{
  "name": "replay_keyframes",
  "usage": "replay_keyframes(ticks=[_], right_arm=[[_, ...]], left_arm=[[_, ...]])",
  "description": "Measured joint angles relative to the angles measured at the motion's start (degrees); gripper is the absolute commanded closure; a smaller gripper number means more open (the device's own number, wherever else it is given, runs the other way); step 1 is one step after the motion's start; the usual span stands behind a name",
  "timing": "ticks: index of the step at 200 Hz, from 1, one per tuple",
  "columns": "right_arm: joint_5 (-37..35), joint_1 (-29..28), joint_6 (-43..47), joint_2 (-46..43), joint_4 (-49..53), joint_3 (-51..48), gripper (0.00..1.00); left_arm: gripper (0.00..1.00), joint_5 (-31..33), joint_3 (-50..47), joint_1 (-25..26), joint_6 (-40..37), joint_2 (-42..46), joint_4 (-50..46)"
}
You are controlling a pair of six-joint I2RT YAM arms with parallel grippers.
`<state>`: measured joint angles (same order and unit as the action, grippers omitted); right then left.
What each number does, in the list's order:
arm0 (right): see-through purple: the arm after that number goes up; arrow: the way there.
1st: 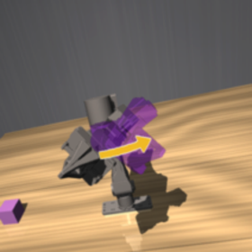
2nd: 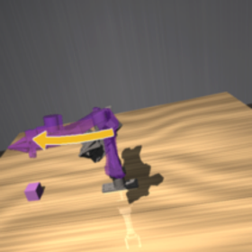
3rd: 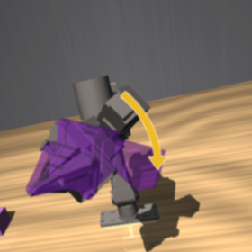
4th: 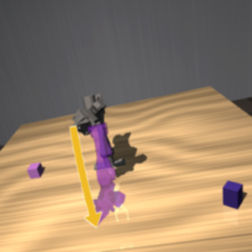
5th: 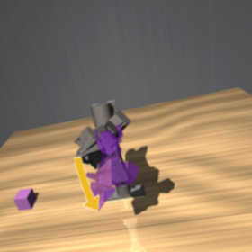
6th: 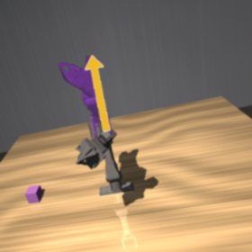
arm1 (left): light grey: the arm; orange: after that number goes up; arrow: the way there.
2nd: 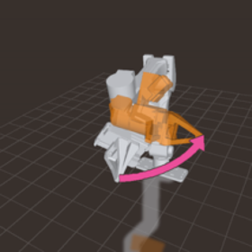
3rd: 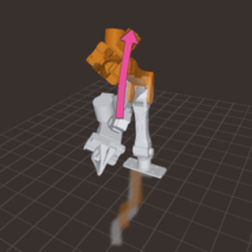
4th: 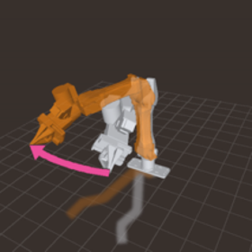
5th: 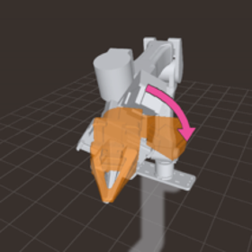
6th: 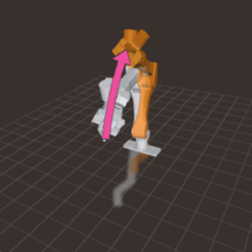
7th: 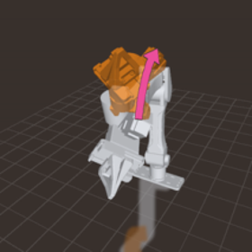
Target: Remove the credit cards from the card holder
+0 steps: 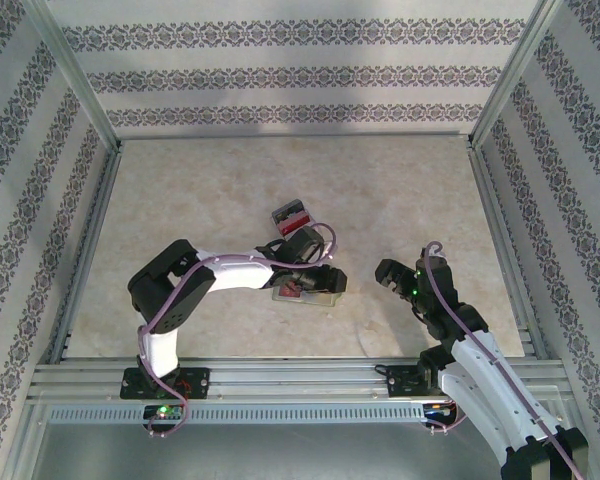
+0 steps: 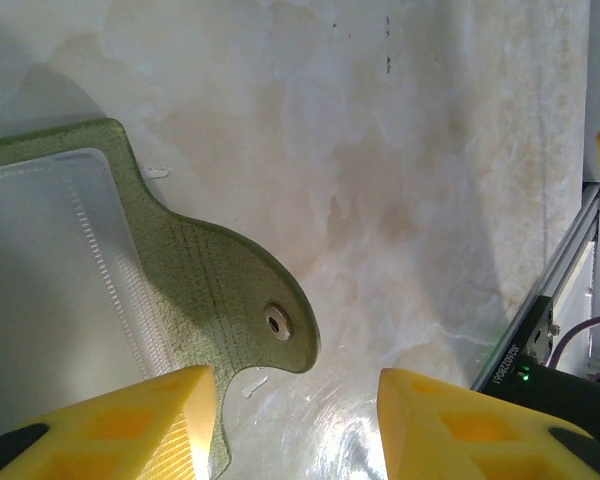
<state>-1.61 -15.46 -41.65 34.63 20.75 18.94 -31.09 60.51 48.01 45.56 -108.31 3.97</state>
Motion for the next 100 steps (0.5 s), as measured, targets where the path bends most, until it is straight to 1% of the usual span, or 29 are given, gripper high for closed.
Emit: replay_keyframes(ticks=[100], right_arm=[[1.05, 1.03, 0.00, 0.02, 0.00, 0.00, 0.02]], left_arm=[[0.53, -0.33, 0.81, 0.00, 0.85, -2.36, 0.85]])
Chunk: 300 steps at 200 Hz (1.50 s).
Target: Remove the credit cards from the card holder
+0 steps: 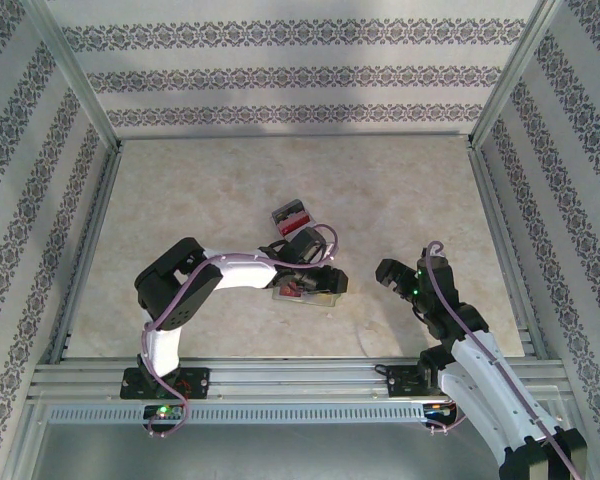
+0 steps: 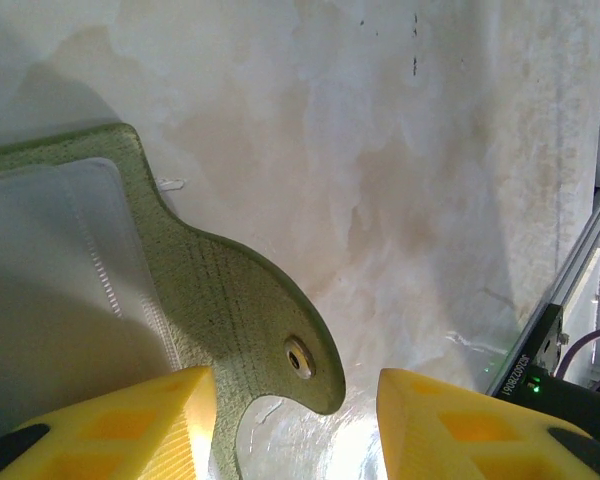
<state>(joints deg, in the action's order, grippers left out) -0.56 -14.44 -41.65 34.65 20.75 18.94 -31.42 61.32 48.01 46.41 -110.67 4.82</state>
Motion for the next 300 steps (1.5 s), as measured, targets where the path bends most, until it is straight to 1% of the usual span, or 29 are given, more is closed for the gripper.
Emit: replay_keyframes(ticks=[70, 132, 154, 184, 231, 259, 300], right_arm=[[1.88, 1.79, 0.09, -2.08, 0.02, 0.00, 0.02], [7.45, 3.08, 0.00, -1.18, 0.17, 1.70, 0.02], [10.21, 3.08, -0.11, -0.48, 0.07, 3.30, 0.05], [15.78, 3.08, -0.35, 1.62, -0.66, 5.88, 0.11], [24.33, 3.04, -1.36, 6.99, -3.06, 9.92, 0.20], [25.99, 1.51, -3.04, 9.35, -4.57, 11.28, 0.24], [26.40, -4.07, -5.75, 15.52, -6.54, 13.88, 0.26]], left_arm=[[0.52, 0.37, 0.00, 0.00, -0.61, 1.31, -0.57], [0.52, 3.19, 0.00, -0.39, -4.00, 11.41, -4.59], [0.51, 4.79, -0.09, -1.36, -5.11, 15.30, -6.58], [0.51, 7.10, -3.21, -4.94, -5.90, 22.49, -8.17], [0.51, 9.97, -11.34, -13.81, -5.62, 33.05, -11.10], [0.53, 10.32, -15.78, -18.18, -4.98, 37.07, -12.59], [0.58, 7.87, -20.85, -23.02, -2.86, 40.19, -13.18]])
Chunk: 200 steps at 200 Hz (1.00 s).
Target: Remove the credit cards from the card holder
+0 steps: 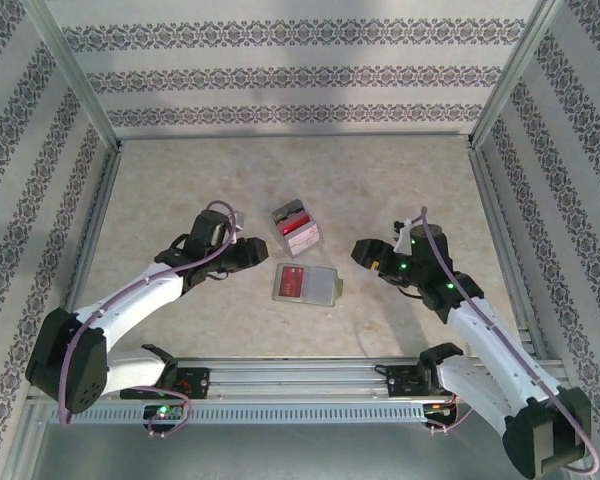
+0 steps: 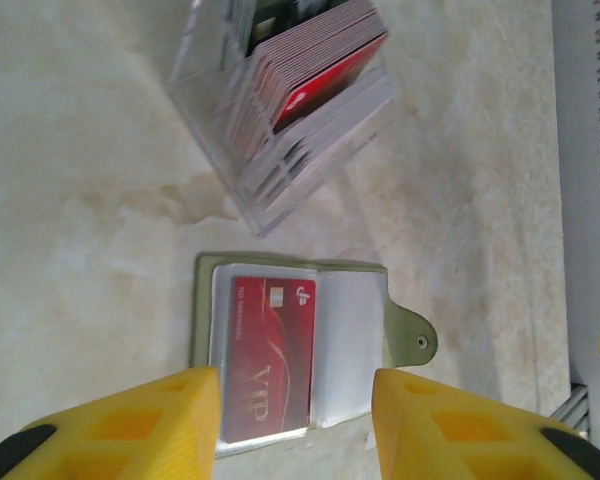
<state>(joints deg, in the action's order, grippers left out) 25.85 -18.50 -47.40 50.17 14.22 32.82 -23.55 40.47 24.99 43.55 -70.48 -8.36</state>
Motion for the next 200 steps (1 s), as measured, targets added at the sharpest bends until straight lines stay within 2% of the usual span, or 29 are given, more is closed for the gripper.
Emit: replay_keyframes(ticks=[69, 142, 200], right_arm=[[-0.92, -10.62, -3.78, 14.16, -6.29, 4.66, 0.29], [-0.92, -15.91, -7.45, 24.81, -13.05, 5.60, 0.32], [-0.83, -17.84, -9.88, 30.27, -17.38, 5.70, 0.35]], left_arm=[[0.71, -6.67, -5.18, -1.44, 3.26, -2.12, 5.16], [0.81, -11.10, -5.84, -1.44, 3.74, -8.26, 11.04], [0.87, -13.25, -5.84, -0.83, 4.90, -15.37, 15.37]])
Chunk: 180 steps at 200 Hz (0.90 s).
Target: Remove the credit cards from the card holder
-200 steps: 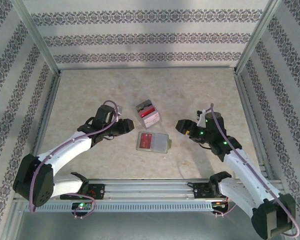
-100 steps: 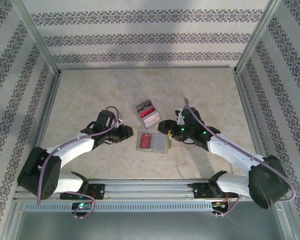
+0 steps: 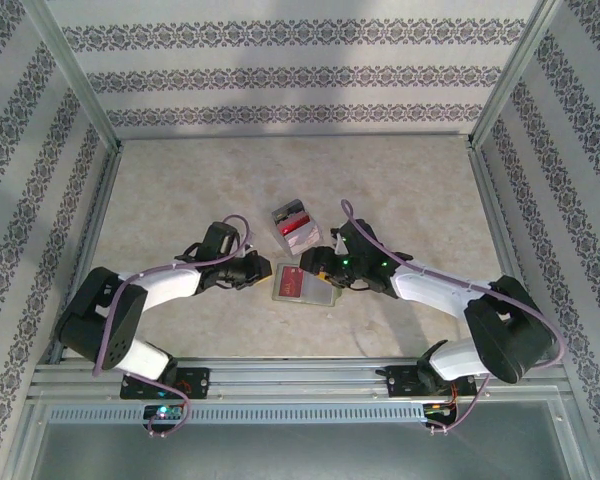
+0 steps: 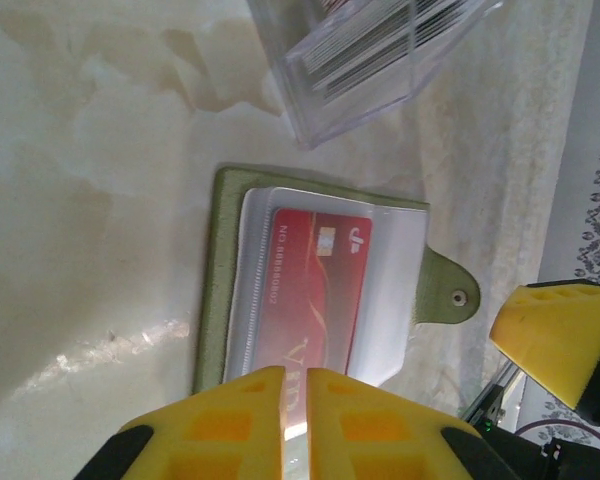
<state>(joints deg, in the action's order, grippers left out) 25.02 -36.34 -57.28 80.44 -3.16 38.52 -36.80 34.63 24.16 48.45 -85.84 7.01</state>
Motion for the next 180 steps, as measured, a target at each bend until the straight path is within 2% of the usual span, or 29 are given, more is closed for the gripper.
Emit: replay_keyframes(ticks=[86, 180], right_arm=[[0.42, -0.31, -1.33, 2.84, -3.34, -0.46, 0.34], [1.51, -0.85, -1.33, 3.82, -4.00, -0.55, 0.34]], left_arm=[[0.91, -1.14, 3.41, 2.36, 0.07, -7.50, 2.14], [0.92, -1.14, 4.02, 2.51, 0.04, -10.32, 2.54]])
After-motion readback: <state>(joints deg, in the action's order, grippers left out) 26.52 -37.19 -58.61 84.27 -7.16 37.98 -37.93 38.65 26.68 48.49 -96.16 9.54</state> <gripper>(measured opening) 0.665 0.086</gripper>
